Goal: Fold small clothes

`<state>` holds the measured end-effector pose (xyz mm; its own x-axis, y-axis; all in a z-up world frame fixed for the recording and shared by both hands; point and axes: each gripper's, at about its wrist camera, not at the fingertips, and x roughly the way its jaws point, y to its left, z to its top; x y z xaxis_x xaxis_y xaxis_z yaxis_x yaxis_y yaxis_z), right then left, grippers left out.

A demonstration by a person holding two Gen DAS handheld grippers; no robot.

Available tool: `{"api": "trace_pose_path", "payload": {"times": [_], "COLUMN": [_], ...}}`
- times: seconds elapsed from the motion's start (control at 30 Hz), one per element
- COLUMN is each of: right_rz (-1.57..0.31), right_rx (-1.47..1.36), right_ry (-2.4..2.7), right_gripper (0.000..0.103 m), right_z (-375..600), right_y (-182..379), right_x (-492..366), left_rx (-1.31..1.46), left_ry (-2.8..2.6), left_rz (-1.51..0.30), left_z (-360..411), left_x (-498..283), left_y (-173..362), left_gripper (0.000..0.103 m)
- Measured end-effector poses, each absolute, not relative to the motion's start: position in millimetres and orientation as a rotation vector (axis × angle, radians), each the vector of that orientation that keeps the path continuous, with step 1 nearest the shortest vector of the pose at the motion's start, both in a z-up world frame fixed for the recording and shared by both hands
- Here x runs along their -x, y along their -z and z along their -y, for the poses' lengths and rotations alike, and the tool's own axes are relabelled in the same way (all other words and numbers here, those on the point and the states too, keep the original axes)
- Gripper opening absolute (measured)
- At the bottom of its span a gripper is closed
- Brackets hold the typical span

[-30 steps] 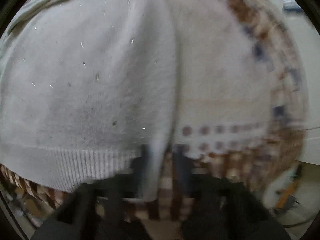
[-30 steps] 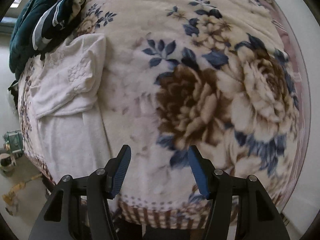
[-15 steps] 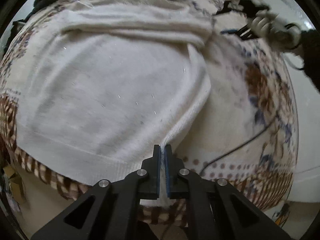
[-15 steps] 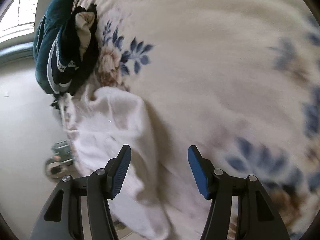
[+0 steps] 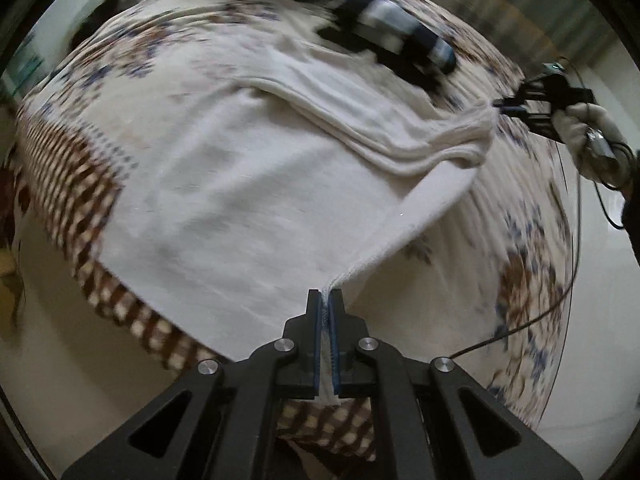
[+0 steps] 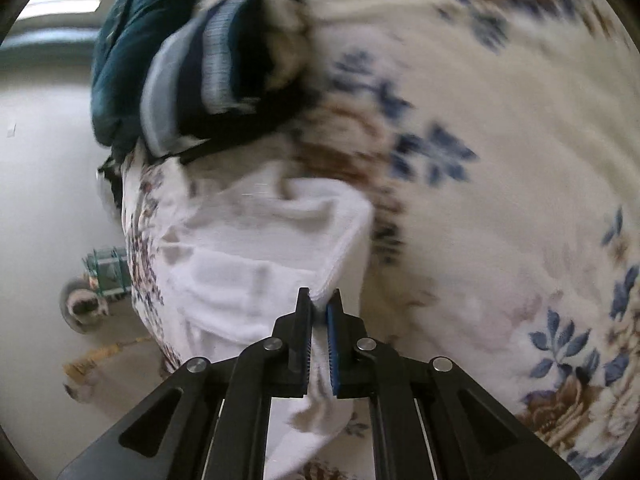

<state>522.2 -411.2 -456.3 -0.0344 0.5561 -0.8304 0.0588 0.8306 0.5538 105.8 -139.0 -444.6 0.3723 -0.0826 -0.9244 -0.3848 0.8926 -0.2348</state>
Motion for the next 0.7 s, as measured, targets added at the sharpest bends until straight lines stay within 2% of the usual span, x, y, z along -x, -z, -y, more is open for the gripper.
{"api": "trace_pose_path", "payload": {"times": [0.1, 0.3, 0.5, 0.7], "right_rz": [-1.573, -1.562, -1.568, -1.595], "right_rx": [-0.422, -0.254, -0.061, 0.099], "right_ry": [-0.443, -0.456, -0.443, -0.406], "right_gripper": [0.007, 0.007, 0.007, 0.006], "right_z": [362, 241, 113, 7], "right_y": [427, 406, 419, 460], "right_x": [-534, -557, -568, -576], "left_rx": [0.491, 0.628, 0.730, 0.819], "left_ry": [-0.250, -0.325, -0.312, -0.302], "left_rz": [-1.162, -1.133, -1.137, -1.166], "left_z": [106, 31, -26, -92], "left_x": [-97, -82, -82, -81], "left_y": [445, 467, 490, 510], "left_gripper": [0.002, 0.002, 0.002, 0.002]}}
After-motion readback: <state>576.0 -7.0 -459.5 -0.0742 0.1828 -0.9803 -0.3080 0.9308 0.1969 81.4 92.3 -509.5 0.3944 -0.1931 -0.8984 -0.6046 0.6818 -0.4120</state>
